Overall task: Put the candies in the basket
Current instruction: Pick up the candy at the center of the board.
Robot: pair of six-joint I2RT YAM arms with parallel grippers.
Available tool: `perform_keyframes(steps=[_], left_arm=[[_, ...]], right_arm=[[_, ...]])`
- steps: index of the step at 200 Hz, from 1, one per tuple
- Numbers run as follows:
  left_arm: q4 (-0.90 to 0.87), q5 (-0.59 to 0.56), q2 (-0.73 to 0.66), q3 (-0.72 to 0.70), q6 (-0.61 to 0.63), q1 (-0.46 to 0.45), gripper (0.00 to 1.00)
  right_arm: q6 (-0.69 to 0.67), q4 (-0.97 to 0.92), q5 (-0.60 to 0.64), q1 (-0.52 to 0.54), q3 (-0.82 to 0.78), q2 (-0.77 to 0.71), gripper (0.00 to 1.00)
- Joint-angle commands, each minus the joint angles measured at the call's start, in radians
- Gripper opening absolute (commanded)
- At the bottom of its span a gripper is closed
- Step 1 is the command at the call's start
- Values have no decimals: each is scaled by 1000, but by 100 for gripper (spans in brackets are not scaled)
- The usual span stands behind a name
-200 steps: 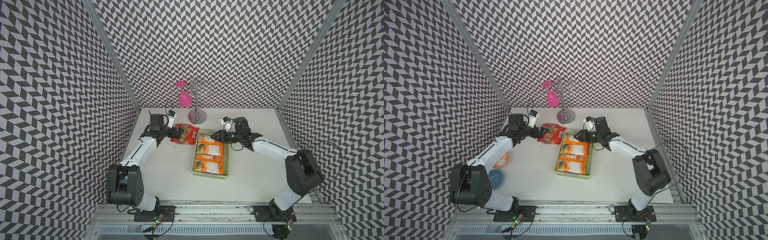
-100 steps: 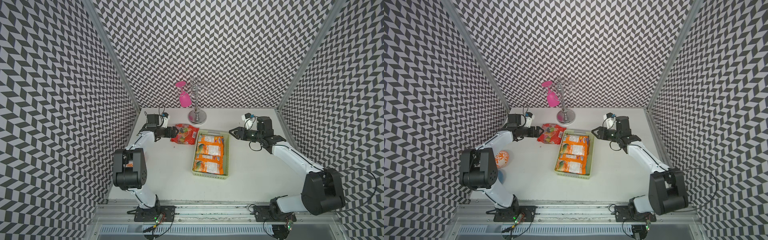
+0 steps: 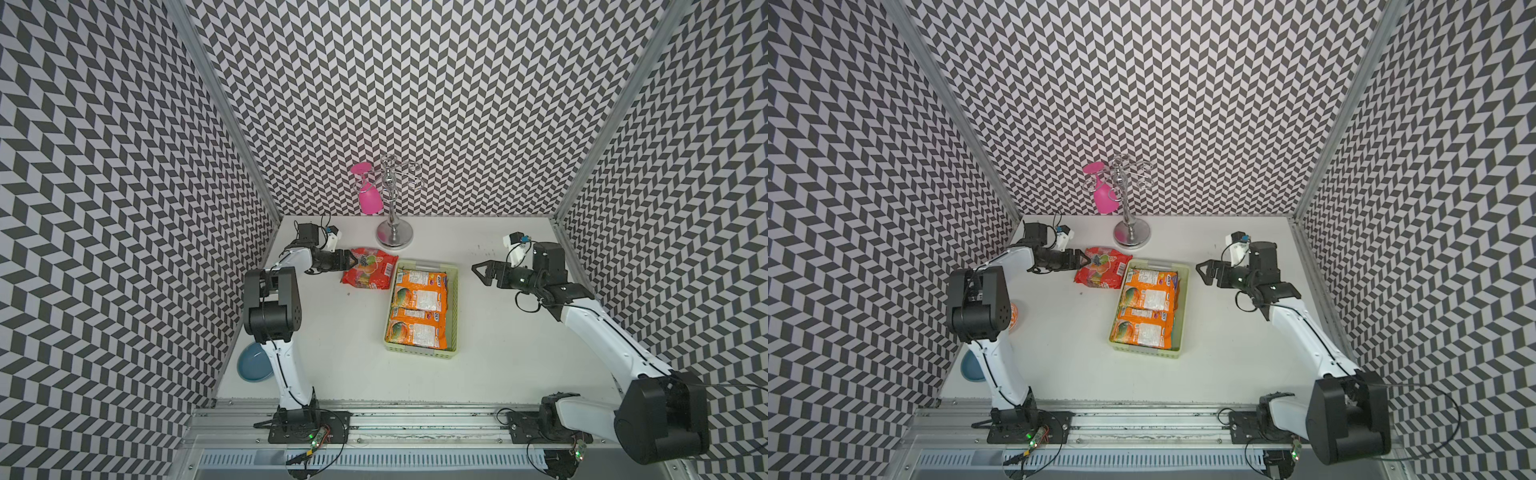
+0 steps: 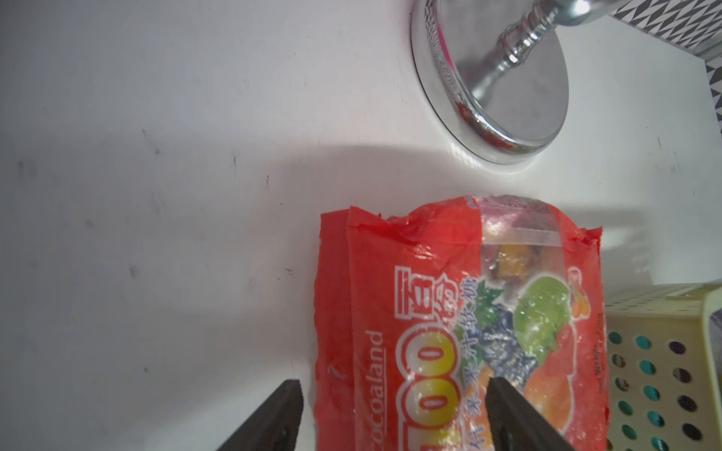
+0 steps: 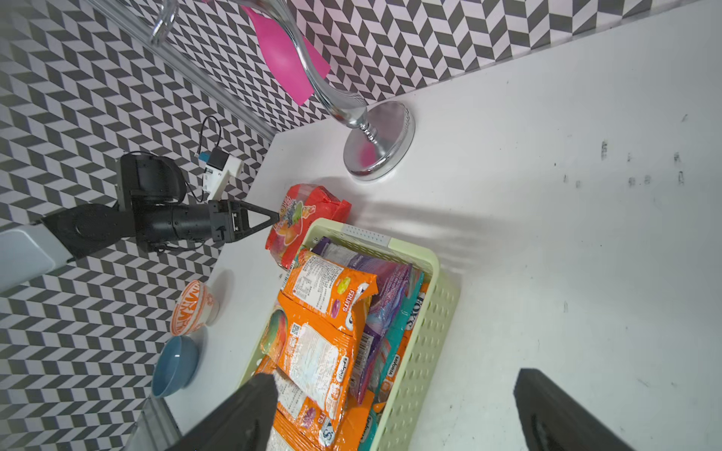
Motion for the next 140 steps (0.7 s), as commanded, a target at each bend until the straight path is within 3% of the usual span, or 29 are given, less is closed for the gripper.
perform_keyframes(steps=[1, 30, 57, 75, 114, 140], left_arm=[[-63, 61, 39, 46, 14, 10, 74], [-67, 82, 60, 55, 25, 10, 70], [-93, 94, 93, 88, 26, 10, 56], [-91, 96, 85, 84, 30, 13, 42], [-95, 102, 53, 82, 28, 17, 1], [-90, 127, 0, 67, 21, 23, 0]], right_arm=[[-22, 27, 67, -8, -28, -53, 99], [20, 25, 161, -34, -62, -93, 99], [79, 2, 258, -65, -90, -126, 99], [100, 25, 199, -82, -119, -133, 99], [108, 46, 127, -85, -128, -123, 99], [100, 56, 87, -85, -126, -113, 99]])
